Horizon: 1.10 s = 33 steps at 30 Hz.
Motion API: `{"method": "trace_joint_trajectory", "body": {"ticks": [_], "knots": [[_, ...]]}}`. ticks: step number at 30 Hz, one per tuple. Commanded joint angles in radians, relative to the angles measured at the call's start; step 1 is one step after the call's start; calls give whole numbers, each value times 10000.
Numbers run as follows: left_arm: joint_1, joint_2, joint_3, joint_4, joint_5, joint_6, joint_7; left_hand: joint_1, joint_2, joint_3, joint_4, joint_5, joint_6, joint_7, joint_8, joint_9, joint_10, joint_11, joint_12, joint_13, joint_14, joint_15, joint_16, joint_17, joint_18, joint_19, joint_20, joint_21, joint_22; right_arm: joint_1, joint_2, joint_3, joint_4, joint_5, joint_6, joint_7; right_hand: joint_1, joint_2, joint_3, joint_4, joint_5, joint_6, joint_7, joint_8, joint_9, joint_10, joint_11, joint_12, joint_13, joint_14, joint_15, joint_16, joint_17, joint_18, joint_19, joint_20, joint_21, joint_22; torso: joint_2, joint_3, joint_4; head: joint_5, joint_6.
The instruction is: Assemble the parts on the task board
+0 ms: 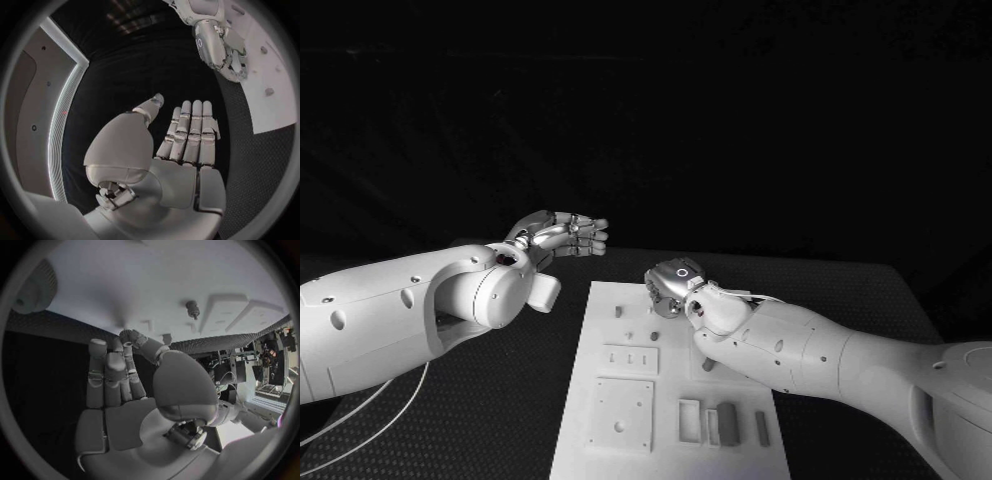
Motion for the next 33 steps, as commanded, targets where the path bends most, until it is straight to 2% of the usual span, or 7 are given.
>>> {"method": "trace_joint_trajectory", "body": {"ticks": [1,9,13,19,20,25,33], "knots": [[27,-7,11,29,-4,-22,149,-105,-9,16,-52,56,14,19,-36,-12,47,7,-56,16,21,53,-55,13,-60,26,29,-33,-12,-13,21,-8,6,-151,-56,2,76,-41,71,-10,51,88,-2,47,5,520,-132,18,-2,-63,37,58,8,531,11,-43,67,224,19,-7,6,11,-21],[35,-11,11,40,-4,-5,134,-128,-16,29,-70,56,12,23,-42,-15,48,10,-70,19,21,56,-64,18,-62,27,31,-38,-11,-12,33,-10,-39,-10,71,63,66,-65,92,-8,51,67,6,30,-5,509,-123,-10,-13,-76,47,61,0,531,-11,-36,75,220,22,-11,-1,-11,1],[35,-5,11,29,-4,-6,127,-143,-20,37,-81,56,9,27,-46,-17,47,12,-80,21,19,59,-71,20,-63,26,32,-42,-11,-11,67,-19,-138,218,50,126,51,-134,159,-9,51,-109,76,-76,-56,352,-45,-157,-73,-162,121,-30,-81,531,-148,-6,26,191,20,-8,0,-5,-2],[40,-21,11,35,-4,-10,124,-160,-24,50,-97,56,6,30,-51,-20,46,14,-92,23,17,61,-80,24,-64,25,34,-47,-11,-8,54,-29,-224,521,-232,133,137,-646,175,-8,49,-1052,470,-556,-240,-648,365,-825,-411,-234,524,-232,-302,531,-378,55,-117,149,21,-15,-9,-11,3],[41,-26,11,35,-4,-10,122,-162,-25,51,-99,56,6,31,-52,-20,46,14,-93,23,17,61,-81,25,-64,24,34,-47,-11,-8,54,-30,-228,540,-282,128,143,-739,163,-7,50,-1163,496,-604,-254,-785,403,-896,-464,-248,560,-262,-333,531,-402,73,-140,142,23,-15,-13,-10,6],[49,-46,11,36,-4,-8,118,-179,-31,60,-112,56,2,36,-57,-23,45,17,-104,25,15,64,-88,28,-65,23,36,-51,-10,2,36,-33,-226,629,-514,155,138,-1051,136,11,48,-1476,507,-702,-260,-1231,476,-922,-656,-356,635,-459,-504,525,-542,177,-298,83,22,-13,-18,-29,13],[60,-90,11,28,-4,-8,118,-196,-32,73,-126,56,1,37,-61,-25,47,18,-113,28,16,64,-95,32,-65,23,37,-55,-10,73,-66,-32,-62,800,-759,263,138,-1121,142,22,48,-1527,511,-683,-231,-1299,490,-890,-716,-332,647,-506,-573,531,-526,210,-342,61,28,-12,-18,-47,22]]}}
